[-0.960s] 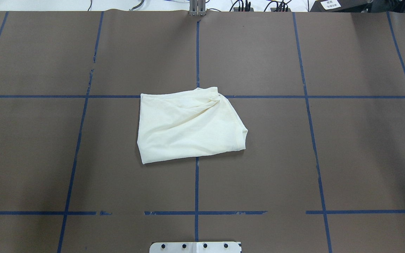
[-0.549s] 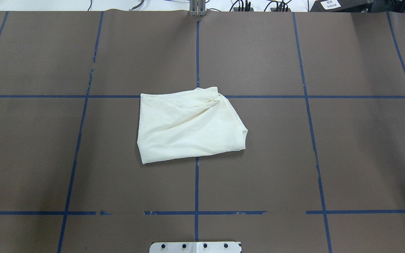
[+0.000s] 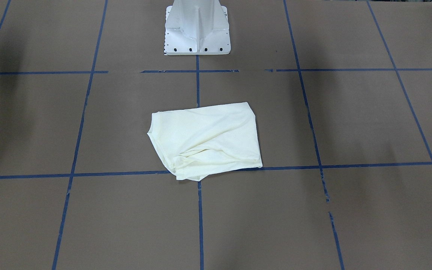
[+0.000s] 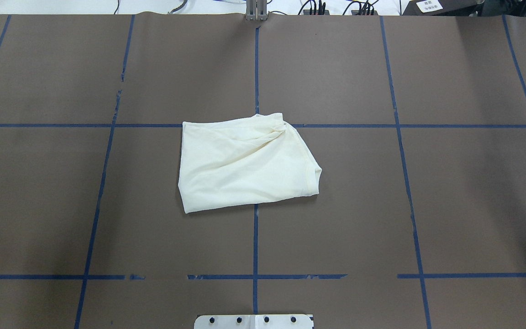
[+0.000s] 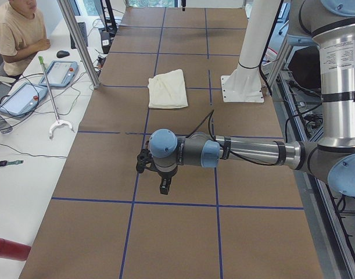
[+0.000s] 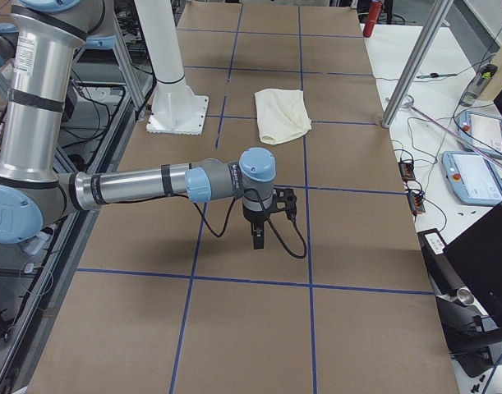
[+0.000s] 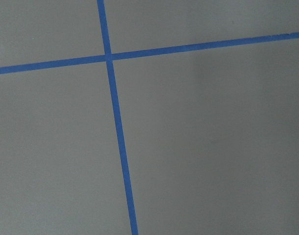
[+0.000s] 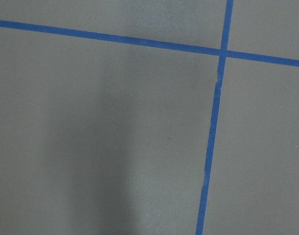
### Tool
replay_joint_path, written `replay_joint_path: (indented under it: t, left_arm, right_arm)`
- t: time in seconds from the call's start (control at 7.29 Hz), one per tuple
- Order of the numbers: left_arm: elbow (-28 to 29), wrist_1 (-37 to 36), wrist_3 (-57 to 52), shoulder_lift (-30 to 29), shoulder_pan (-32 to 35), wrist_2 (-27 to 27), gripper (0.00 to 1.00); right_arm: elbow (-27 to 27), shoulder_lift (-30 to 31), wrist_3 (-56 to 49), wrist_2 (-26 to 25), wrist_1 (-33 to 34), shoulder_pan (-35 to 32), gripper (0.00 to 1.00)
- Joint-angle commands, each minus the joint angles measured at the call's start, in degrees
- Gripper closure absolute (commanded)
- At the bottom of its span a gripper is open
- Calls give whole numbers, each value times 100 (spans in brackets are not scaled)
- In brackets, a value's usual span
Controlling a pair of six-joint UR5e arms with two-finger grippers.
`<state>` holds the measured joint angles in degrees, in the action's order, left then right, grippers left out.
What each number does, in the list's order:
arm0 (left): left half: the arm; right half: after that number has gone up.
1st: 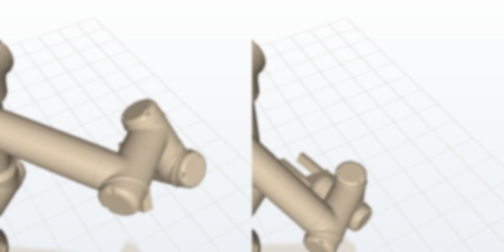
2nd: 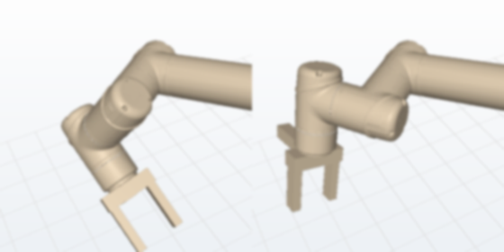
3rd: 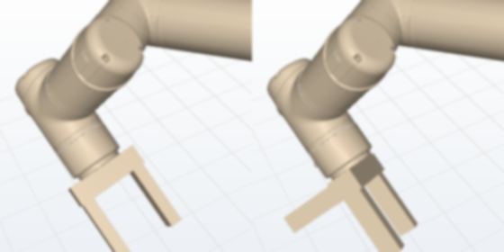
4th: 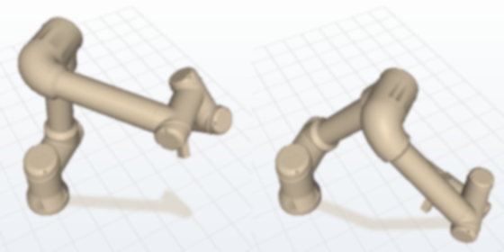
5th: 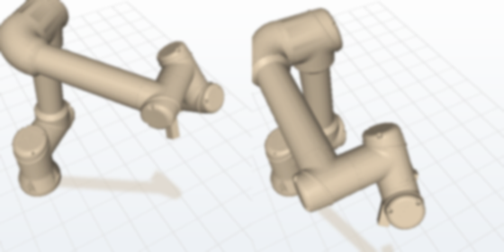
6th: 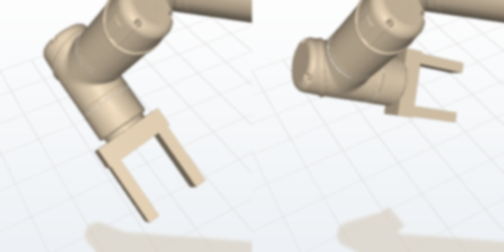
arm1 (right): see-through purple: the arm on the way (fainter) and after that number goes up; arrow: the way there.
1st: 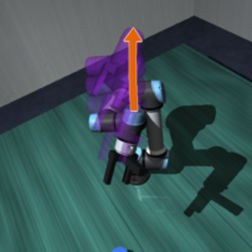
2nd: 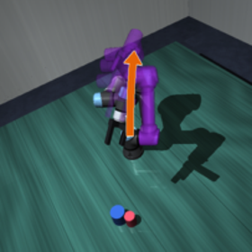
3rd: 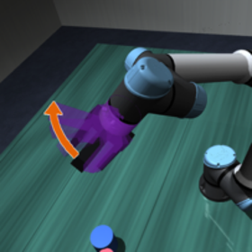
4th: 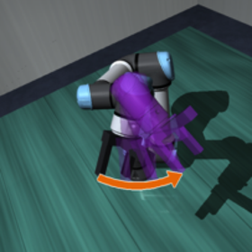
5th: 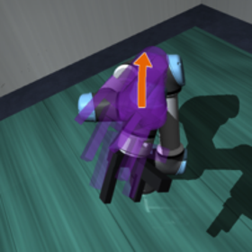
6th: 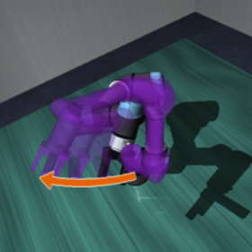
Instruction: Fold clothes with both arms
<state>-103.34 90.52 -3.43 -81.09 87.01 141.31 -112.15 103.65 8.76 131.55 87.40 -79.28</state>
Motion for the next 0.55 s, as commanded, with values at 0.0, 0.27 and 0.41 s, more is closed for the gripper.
replay_joint_path:
  t: [0.0, 0.27, 0.41]
  left_arm:
    - [-19, 1, 0, -100, -9, 2, 0]
    - [-10, 10, -9, -153, -9, 46, 0]
    - [7, 10, 0, -223, 0, 28, 0]
  right_arm:
    - [0, 6, 3, 11, -4, 0, 0]
    - [18, -3, 3, 2, -4, 0, 0]
    - [18, -3, 12, 2, -4, 0, 0]
